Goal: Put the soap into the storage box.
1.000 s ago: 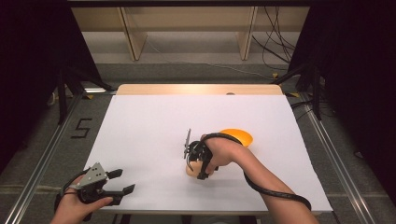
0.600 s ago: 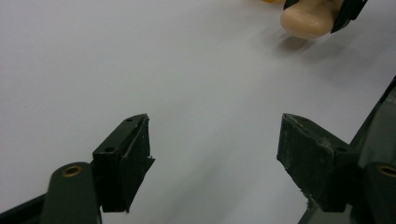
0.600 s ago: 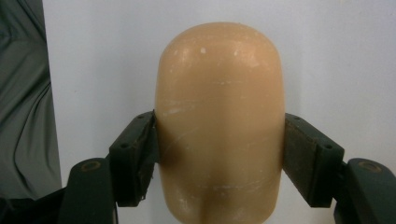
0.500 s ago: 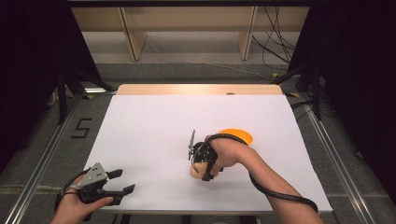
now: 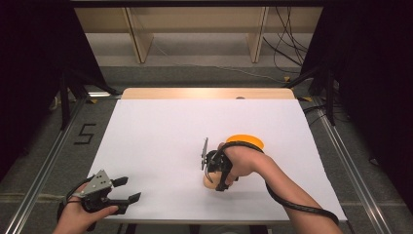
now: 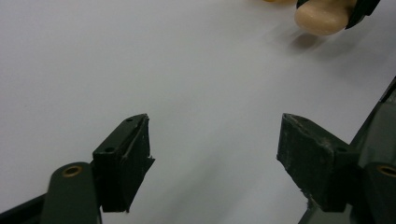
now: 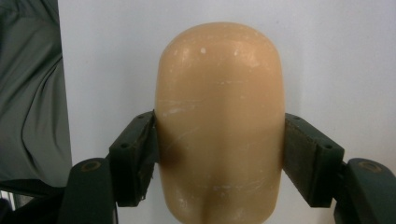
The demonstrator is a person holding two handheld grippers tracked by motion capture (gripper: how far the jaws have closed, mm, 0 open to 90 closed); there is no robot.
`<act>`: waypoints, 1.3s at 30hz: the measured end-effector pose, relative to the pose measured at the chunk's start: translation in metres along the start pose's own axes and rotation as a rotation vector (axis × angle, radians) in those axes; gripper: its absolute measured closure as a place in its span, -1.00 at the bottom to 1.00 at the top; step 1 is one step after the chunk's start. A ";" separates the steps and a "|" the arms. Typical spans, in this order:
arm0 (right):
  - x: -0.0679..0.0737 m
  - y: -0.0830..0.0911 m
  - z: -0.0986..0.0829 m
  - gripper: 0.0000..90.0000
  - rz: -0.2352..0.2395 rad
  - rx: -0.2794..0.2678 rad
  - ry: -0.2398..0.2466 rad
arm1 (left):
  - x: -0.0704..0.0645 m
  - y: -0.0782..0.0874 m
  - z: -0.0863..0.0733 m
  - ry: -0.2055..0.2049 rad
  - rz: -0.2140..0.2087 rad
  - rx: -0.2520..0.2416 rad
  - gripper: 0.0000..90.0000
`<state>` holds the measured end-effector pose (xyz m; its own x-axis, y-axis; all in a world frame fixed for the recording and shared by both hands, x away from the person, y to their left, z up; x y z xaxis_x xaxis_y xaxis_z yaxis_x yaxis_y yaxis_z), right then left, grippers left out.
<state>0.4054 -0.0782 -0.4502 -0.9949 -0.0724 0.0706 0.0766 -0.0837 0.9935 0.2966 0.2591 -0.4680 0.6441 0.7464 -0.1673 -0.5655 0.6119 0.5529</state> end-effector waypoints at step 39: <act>0.007 0.006 -0.041 -0.25 -0.024 -0.024 0.000 | 0.000 0.000 0.000 0.008 0.001 -0.001 -0.44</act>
<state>0.4012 -0.1203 -0.4478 -0.9964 -0.0703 0.0470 0.0545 -0.1093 0.9925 0.2961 0.2589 -0.4682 0.6394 0.7492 -0.1730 -0.5667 0.6113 0.5525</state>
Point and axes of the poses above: each handheld gripper's, and its own axes: y roughly backward along the jaws, z roughly out of its top, x roughly to its left, the point moved 2 cm from there along -y, roughly forward along the jaws, and after that the axes turned 7 degrees about y, right-handed, at the moved point
